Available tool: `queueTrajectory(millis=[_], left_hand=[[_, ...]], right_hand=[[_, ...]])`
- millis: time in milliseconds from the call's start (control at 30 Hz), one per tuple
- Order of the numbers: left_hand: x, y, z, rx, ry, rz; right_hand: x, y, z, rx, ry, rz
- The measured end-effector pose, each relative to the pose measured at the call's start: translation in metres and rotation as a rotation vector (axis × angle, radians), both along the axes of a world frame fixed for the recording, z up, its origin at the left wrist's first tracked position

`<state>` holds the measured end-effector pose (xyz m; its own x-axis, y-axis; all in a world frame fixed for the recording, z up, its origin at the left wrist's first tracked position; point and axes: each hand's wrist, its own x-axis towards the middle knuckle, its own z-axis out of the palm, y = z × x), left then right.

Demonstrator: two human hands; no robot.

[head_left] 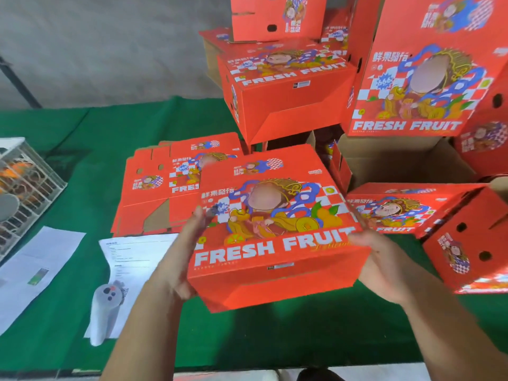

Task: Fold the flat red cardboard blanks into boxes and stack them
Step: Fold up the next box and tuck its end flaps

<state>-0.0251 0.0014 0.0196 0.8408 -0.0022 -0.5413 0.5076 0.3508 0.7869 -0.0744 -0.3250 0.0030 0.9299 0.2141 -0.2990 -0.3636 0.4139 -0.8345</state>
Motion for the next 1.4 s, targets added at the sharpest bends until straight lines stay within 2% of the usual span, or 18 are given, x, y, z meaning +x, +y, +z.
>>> queueTrajectory(millis=[67, 167, 233, 300, 367, 433, 567, 767, 833, 933, 1033, 1100, 1133, 1200, 1233, 1300, 1333, 1400], left_hand=[[-0.019, -0.002, -0.007, 0.024, -0.088, -0.123], [-0.045, -0.004, -0.033, -0.073, -0.232, -0.047], [-0.048, -0.009, -0.04, -0.085, -0.392, -0.084], [-0.039, -0.015, -0.051, 0.083, -0.475, -0.111], [-0.038, -0.025, -0.061, 0.225, -0.5, -0.124], [-0.041, -0.039, -0.069, 0.263, -0.478, -0.148], [-0.047, -0.056, -0.093, 0.404, -0.388, -0.266], [-0.058, -0.015, -0.118, 0.2, -0.233, -0.542], [-0.056, -0.013, -0.12, 0.263, -0.22, -0.572], [-0.053, -0.041, -0.127, 0.408, -0.23, -0.569], [-0.043, -0.102, -0.13, 0.387, -0.206, -0.449], [-0.035, -0.14, -0.13, 0.371, -0.19, -0.399], [-0.03, -0.156, -0.131, 0.459, -0.197, -0.423], [-0.023, -0.183, -0.134, 0.682, -0.224, -0.512], [-0.021, -0.196, -0.134, 0.728, -0.233, -0.536], [-0.018, -0.221, -0.132, 0.71, -0.25, -0.586], [-0.017, -0.233, -0.13, 0.7, -0.261, -0.618], [-0.017, -0.255, -0.127, 0.688, -0.279, -0.672]], right_hand=[[-0.001, 0.0, -0.003, -0.015, -0.025, 0.059], [-0.002, -0.009, -0.017, -0.213, -0.041, 0.062], [-0.006, -0.012, -0.029, -0.364, -0.044, 0.027], [-0.01, -0.012, -0.047, -0.539, -0.07, -0.068], [-0.015, -0.01, -0.065, -0.581, -0.063, -0.235], [-0.021, -0.012, -0.08, -0.598, -0.067, -0.364], [-0.031, -0.023, -0.09, -0.65, -0.084, -0.482], [-0.05, -0.025, -0.103, -0.73, -0.122, -0.493], [-0.061, -0.024, -0.116, -0.735, -0.087, -0.455], [-0.06, -0.045, -0.127, -0.793, 0.048, -0.539], [-0.046, -0.077, -0.124, -0.77, 0.049, -0.643], [-0.034, -0.098, -0.122, -0.729, 0.044, -0.708], [-0.027, -0.108, -0.122, -0.686, 0.074, -0.769], [-0.015, -0.128, -0.127, -0.554, 0.257, -0.915], [-0.012, -0.139, -0.13, -0.405, 0.395, -0.927], [-0.01, -0.161, -0.136, 0.059, 0.65, -0.853], [-0.012, -0.174, -0.139, 0.237, 0.713, -0.851], [-0.016, -0.199, -0.141, 0.395, 0.706, -0.939]])
